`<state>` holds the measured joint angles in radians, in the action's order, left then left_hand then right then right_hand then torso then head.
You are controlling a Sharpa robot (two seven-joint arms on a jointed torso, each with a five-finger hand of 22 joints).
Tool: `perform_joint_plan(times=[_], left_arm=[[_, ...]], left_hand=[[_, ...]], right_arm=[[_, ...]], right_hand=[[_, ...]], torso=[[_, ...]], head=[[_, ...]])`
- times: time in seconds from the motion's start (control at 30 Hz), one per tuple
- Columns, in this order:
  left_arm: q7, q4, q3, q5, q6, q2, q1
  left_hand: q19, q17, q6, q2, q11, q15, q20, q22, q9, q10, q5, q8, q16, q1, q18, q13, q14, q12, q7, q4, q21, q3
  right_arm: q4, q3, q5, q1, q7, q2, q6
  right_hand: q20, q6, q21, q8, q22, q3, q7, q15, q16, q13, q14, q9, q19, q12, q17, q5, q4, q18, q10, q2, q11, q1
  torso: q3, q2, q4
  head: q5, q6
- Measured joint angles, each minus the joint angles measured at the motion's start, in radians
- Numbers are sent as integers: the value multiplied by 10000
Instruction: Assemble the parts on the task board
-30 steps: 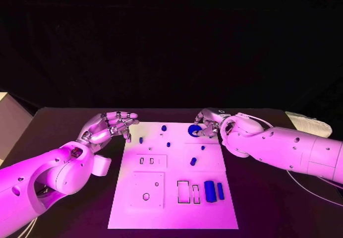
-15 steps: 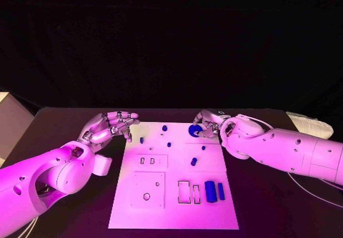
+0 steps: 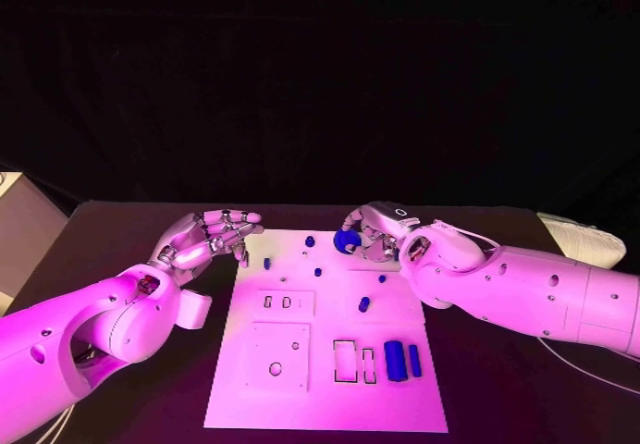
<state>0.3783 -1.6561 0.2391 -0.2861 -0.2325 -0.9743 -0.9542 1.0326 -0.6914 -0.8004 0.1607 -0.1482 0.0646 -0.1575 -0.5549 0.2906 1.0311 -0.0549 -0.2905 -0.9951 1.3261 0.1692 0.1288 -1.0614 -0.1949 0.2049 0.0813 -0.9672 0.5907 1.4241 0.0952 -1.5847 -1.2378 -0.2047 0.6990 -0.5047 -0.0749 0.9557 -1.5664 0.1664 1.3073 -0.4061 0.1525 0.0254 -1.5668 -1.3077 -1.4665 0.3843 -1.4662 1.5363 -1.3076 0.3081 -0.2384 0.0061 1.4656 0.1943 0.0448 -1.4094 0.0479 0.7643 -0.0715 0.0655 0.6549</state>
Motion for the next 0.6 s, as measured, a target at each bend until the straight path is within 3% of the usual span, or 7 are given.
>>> perform_joint_plan(times=[0.2, 0.6], left_arm=[[0, 2, 0, 0, 7, 41, 1], [-9, -15, 0, 0, 27, 55, 2]], left_hand=[[0, 4, 0, 0, 0, 0, 0, -15, -1, 1, 0, 0, 0, 0, 0, 7, 0, -18, 0, 0, -7, 0], [0, 4, 0, 0, 0, 0, 0, -15, -2, 1, 0, 0, 1, 0, 0, 6, 0, -18, 0, 0, -7, 0]], right_arm=[[46, -4, -353, -1, -70, -516, -192], [-338, 55, -770, 18, -260, -1302, -240]], right_hand=[[0, 12, 0, 4, 8, -40, -12, 0, 0, -4, 0, 1, 0, 0, 0, 19, 39, 1, -1, 64, 1, 42], [-1, 62, 0, 5, 7, -110, -26, -2, 0, -2, -1, 2, 0, 0, 1, 19, 110, 1, -1, 128, 2, 107]], torso=[[8, 1, -7], [7, 30, -19]], head=[[-31, -50], [-108, -74]])
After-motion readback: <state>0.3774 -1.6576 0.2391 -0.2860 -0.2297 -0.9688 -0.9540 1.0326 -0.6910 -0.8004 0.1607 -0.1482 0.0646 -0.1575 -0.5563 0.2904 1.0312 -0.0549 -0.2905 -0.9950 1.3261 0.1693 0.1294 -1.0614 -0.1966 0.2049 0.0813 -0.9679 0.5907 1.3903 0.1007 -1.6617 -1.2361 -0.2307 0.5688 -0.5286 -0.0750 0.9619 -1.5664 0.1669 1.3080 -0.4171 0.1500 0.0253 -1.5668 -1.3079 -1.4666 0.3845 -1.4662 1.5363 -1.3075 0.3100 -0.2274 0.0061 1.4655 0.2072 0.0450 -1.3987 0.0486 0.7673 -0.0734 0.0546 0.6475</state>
